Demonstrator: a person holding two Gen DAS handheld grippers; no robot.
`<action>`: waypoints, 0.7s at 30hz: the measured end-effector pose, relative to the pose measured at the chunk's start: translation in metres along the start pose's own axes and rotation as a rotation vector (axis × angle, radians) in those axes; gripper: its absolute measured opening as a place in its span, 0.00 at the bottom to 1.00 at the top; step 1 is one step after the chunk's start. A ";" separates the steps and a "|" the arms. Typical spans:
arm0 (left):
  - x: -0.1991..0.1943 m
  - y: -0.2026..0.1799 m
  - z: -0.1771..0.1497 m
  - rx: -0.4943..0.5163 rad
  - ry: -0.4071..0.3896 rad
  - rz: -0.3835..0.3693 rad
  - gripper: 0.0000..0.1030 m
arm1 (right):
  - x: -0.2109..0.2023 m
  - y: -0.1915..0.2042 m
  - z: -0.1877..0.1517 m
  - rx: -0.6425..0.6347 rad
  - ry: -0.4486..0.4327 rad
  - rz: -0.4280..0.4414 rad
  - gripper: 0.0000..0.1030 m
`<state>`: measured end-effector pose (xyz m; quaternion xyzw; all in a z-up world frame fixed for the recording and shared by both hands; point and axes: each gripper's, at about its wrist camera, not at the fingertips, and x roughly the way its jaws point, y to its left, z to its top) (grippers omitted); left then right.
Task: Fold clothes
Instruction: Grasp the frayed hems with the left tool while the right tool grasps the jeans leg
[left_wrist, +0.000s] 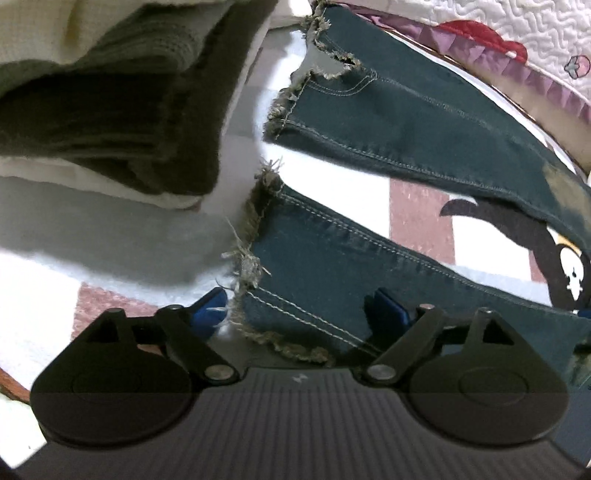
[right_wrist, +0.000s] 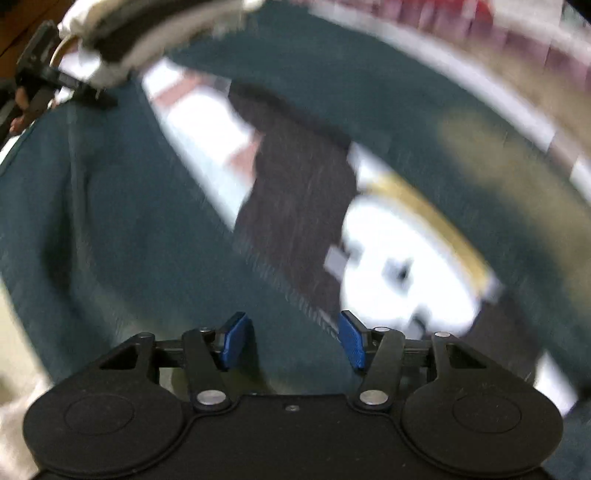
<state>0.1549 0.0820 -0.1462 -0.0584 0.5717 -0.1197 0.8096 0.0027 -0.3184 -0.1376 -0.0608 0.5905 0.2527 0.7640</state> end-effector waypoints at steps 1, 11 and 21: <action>-0.001 -0.002 -0.001 0.004 -0.008 0.003 0.82 | 0.002 0.005 -0.003 -0.033 -0.017 -0.018 0.70; -0.038 -0.065 -0.013 0.402 -0.246 0.163 0.05 | 0.006 0.040 -0.016 -0.084 -0.241 -0.142 0.17; -0.088 -0.079 0.014 0.405 -0.446 0.312 0.06 | -0.030 0.052 -0.002 -0.089 -0.568 -0.409 0.07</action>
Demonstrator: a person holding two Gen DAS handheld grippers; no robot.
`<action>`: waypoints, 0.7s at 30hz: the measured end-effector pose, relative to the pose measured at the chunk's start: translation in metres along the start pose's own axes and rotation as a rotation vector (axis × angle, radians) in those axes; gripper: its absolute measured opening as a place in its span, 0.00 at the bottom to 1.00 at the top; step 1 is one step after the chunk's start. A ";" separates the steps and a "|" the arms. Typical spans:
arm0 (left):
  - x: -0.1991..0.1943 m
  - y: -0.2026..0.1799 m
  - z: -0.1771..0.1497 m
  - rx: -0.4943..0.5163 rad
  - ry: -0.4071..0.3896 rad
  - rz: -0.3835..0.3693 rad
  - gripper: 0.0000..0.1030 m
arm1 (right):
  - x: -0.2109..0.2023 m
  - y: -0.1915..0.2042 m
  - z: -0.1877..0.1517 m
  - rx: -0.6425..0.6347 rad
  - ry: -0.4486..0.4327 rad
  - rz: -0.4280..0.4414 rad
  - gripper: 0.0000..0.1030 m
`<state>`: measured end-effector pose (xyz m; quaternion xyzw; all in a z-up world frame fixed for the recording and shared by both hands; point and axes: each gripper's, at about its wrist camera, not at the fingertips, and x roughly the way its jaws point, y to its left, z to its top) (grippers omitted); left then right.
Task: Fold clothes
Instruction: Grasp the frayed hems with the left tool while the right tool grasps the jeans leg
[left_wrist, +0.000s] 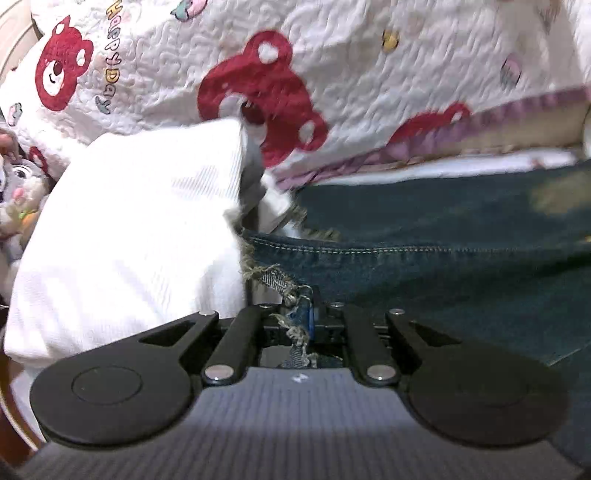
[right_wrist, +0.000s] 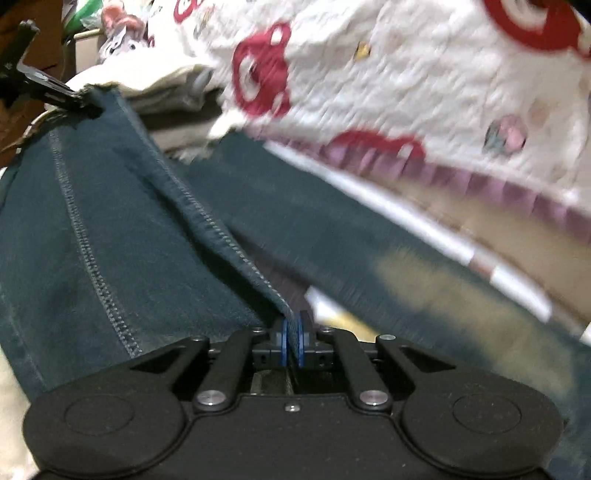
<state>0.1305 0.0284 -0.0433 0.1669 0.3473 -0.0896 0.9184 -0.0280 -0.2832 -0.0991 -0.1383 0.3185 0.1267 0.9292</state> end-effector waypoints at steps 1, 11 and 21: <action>0.011 -0.003 -0.006 0.008 0.014 0.029 0.07 | 0.009 0.004 0.000 -0.031 -0.002 -0.014 0.10; 0.025 -0.017 -0.022 0.017 0.107 0.087 0.11 | 0.013 -0.069 -0.030 0.454 0.071 0.045 0.60; -0.004 -0.066 -0.019 0.025 0.167 -0.169 0.41 | -0.081 -0.193 -0.137 0.751 0.301 -0.599 0.60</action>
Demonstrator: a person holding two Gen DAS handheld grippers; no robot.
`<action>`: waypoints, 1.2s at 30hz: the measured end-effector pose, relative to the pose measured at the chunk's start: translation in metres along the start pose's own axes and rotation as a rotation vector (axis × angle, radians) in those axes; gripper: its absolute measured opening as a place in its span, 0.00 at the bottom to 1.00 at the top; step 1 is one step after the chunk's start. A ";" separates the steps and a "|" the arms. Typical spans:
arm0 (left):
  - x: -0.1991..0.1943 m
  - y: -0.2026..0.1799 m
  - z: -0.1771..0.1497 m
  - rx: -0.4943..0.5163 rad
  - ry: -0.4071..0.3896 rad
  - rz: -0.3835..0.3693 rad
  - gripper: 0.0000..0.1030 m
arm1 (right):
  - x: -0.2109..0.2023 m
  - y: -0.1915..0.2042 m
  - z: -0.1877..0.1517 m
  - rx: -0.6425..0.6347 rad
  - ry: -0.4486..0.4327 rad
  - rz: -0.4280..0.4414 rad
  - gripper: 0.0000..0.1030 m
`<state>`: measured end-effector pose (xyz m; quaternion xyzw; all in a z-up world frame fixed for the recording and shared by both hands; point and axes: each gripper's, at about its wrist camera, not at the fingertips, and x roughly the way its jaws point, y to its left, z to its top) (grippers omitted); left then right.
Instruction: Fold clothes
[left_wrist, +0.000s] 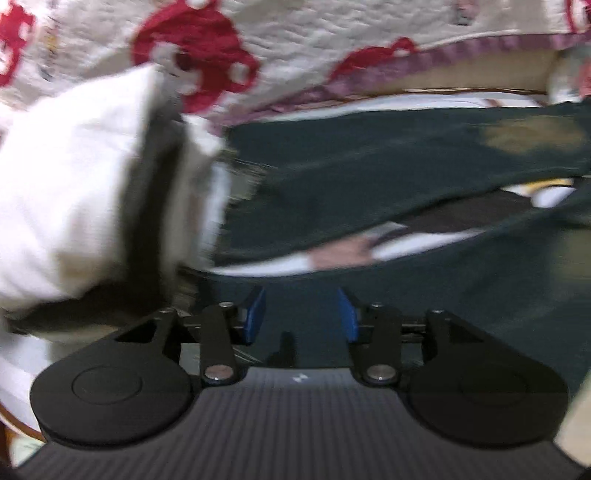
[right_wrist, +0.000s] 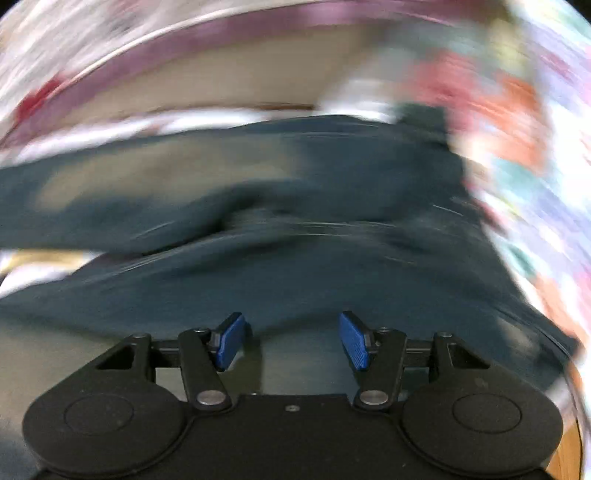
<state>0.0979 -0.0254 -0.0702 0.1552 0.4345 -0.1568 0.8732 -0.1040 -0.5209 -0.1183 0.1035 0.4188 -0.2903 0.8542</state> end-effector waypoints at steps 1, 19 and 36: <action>-0.002 -0.004 -0.002 -0.005 0.016 -0.029 0.41 | -0.009 -0.015 -0.002 0.035 -0.008 -0.007 0.60; -0.037 0.014 -0.045 -0.279 0.146 0.019 0.51 | -0.023 -0.175 -0.076 0.687 0.028 0.211 0.62; -0.097 0.078 -0.112 -0.879 0.094 -0.032 0.54 | 0.016 -0.131 -0.062 0.564 -0.058 0.101 0.65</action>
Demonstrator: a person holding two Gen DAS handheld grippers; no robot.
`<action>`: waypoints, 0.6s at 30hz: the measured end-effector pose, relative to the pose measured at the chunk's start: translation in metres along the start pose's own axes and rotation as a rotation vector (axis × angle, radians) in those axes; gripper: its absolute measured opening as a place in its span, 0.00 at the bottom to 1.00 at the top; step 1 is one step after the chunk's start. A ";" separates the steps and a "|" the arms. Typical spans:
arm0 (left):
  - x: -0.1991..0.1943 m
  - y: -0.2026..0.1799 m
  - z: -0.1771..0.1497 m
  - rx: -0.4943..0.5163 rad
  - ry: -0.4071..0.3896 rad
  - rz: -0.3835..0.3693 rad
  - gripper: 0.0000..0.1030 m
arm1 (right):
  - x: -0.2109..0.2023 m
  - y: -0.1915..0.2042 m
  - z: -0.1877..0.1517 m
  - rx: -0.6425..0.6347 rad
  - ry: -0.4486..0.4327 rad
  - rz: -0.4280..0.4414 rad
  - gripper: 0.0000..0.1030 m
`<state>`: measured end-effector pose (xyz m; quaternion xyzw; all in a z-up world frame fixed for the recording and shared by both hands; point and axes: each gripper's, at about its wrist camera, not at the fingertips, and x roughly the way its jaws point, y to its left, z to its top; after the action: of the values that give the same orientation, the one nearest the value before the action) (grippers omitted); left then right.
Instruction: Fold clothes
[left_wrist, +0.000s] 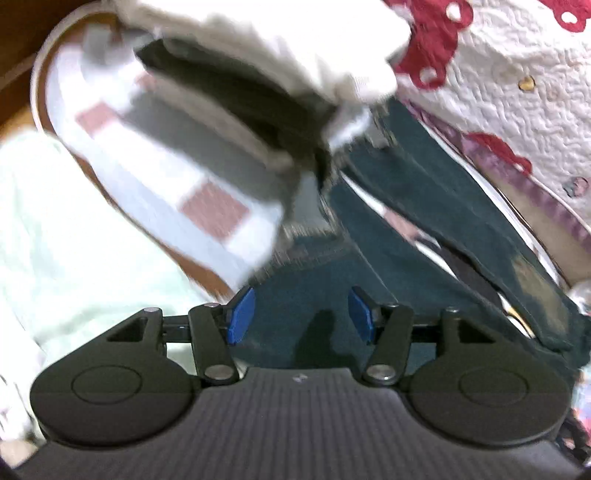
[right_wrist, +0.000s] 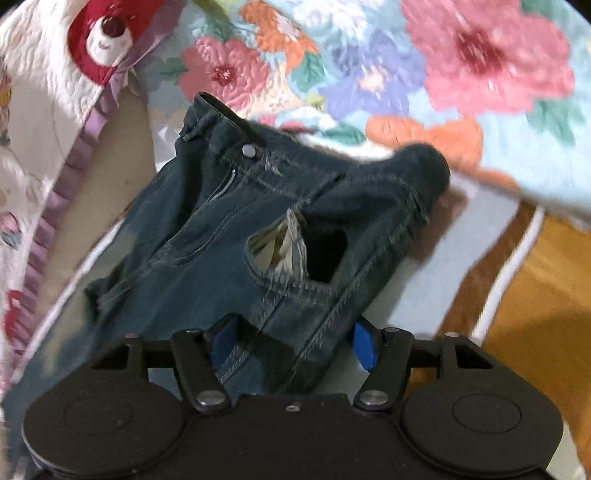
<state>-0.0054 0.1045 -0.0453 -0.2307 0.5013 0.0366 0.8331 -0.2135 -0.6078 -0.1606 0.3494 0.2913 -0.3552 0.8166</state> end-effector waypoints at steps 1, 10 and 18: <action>0.001 0.002 -0.003 -0.032 0.026 -0.026 0.54 | 0.002 0.009 0.000 -0.052 -0.003 -0.019 0.58; -0.006 -0.001 -0.044 -0.143 0.081 -0.151 0.57 | -0.061 0.024 0.011 -0.235 -0.315 0.003 0.14; 0.002 0.006 -0.054 -0.268 0.037 -0.208 0.58 | -0.031 -0.023 -0.003 0.019 -0.142 -0.005 0.20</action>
<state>-0.0504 0.0873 -0.0703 -0.3912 0.4806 0.0125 0.7847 -0.2503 -0.6051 -0.1482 0.3303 0.2302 -0.3839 0.8310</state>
